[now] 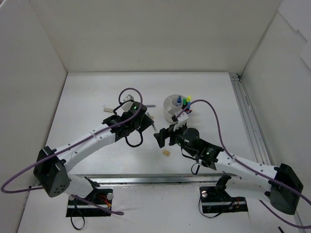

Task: Sort the stationery into containers
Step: Pick up the pen from the center of the board, then place the pen in the storage box.

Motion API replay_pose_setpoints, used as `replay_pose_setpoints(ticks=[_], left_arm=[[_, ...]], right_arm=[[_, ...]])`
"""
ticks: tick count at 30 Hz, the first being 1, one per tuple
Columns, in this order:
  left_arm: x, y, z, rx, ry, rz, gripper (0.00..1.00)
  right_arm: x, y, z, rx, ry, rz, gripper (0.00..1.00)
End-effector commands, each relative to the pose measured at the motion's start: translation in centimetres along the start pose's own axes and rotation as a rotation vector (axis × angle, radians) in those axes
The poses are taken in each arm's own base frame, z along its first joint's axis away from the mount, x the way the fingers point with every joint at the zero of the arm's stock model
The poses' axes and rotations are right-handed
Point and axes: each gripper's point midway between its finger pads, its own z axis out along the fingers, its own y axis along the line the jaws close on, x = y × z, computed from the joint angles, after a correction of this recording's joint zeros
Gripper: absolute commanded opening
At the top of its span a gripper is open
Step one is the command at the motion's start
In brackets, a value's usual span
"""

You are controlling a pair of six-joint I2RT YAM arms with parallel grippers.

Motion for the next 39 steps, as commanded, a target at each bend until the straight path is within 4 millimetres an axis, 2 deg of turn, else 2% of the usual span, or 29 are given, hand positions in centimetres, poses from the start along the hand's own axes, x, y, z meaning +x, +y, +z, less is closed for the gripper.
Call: replay_pose_setpoints(ticks=[1,4,6,10,13,21,24,27,30,33,34,35,36,37,38,39], left_arm=[[-0.8,-3.1,-1.2,0.086,-0.032,-0.178,0.0],[-0.7,-3.2,-1.4,0.091,-0.041,-0.218,0.0],[-0.7,-3.3,-1.6,0.099,-0.059,-0.219,0.0],[-0.4,-3.3,-2.1,0.095,-0.074,-0.234,0.0],[-0.4,-3.3,-2.4,0.109,-0.084,-0.238,0.0],[-0.4,-3.4,-3.1,0.137,-0.102,-0.254,0.0],[-0.4,-3.4,-3.3,0.143,-0.114,-0.249,0.0],[-0.5,-3.3,-3.3,0.14,-0.123,-0.245,0.0],[0.0,-3.6,-3.2,0.149,-0.111,-0.221,0.0],[0.2,-4.2,-3.1,0.159,-0.1,-0.15,0.0],[0.0,-4.4,-3.2,0.167,-0.105,-0.126,0.03],[-0.2,-4.6,-3.4,0.175,-0.113,-0.107,0.11],[-0.4,-4.6,-3.5,0.178,-0.123,-0.083,0.2],[-0.7,-4.7,-3.8,0.183,-0.141,-0.037,0.41],[-1.2,-4.4,-4.0,0.175,-0.163,-0.019,0.52],[-1.5,-4.2,-4.2,0.167,-0.178,-0.005,0.64]], right_arm=[[-5.3,3.2,1.2,-0.106,-0.14,0.007,0.95],[-4.8,3.5,1.6,-0.105,-0.129,0.015,0.95],[-5.0,3.5,1.7,-0.096,-0.148,0.035,0.91],[-5.4,3.5,1.9,-0.087,-0.161,0.056,0.62],[-5.1,3.6,2.2,-0.086,-0.15,0.067,0.54],[-4.6,3.8,2.9,-0.087,-0.126,0.076,0.52],[-4.6,3.7,2.9,-0.082,-0.126,0.078,0.45],[-5.2,3.6,2.6,-0.081,-0.143,0.078,0.29],[-5.4,3.9,2.2,-0.1,-0.151,0.058,0.0],[-5.9,4.0,1.7,-0.109,-0.163,0.051,0.0],[-6.4,3.9,1.2,-0.107,-0.177,0.058,0.0],[-5.8,3.6,1.1,-0.089,-0.148,0.048,0.0],[-6.3,3.3,0.8,-0.073,-0.149,0.039,0.0],[-6.6,2.9,0.3,-0.052,-0.144,0.035,0.0],[-5.5,1.8,0.0,0.002,-0.084,0.014,0.0],[-6.1,1.4,-0.4,0.029,-0.079,0.009,0.0]])
